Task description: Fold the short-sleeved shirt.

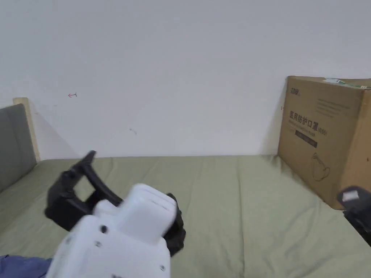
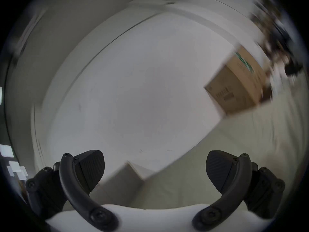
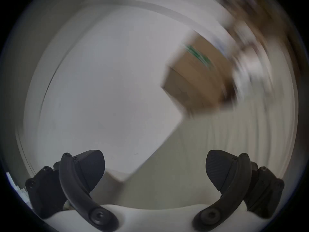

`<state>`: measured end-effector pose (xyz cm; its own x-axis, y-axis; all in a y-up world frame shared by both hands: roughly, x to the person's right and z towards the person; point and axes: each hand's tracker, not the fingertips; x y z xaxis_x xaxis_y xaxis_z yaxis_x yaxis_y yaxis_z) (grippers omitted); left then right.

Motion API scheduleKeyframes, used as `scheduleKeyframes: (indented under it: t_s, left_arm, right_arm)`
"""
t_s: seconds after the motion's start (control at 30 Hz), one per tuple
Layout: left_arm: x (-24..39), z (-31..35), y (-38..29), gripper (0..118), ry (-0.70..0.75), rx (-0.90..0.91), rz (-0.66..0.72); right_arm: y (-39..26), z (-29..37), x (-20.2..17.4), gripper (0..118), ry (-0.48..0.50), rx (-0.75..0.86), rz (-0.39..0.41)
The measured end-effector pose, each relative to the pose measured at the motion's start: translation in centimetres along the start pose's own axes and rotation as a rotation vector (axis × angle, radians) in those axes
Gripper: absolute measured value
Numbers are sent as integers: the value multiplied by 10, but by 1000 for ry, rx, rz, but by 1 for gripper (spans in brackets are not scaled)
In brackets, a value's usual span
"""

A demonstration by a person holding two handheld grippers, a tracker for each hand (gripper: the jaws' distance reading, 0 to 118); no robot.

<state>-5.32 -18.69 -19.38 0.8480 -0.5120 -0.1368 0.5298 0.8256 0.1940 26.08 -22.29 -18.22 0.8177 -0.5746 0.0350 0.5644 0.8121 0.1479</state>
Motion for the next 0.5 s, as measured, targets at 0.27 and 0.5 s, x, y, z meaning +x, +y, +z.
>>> scheduleKeyframes:
  t_s: [0.27, 0.5]
  left_arm:
    - [-43, 18, -60, 118, 67, -18, 599]
    - [-21, 11, -58, 118, -5, -61, 456]
  right_arm:
    - [-74, 16, -49, 118, -37, 29, 704]
    - [-69, 16, -37, 118, -44, -9, 589]
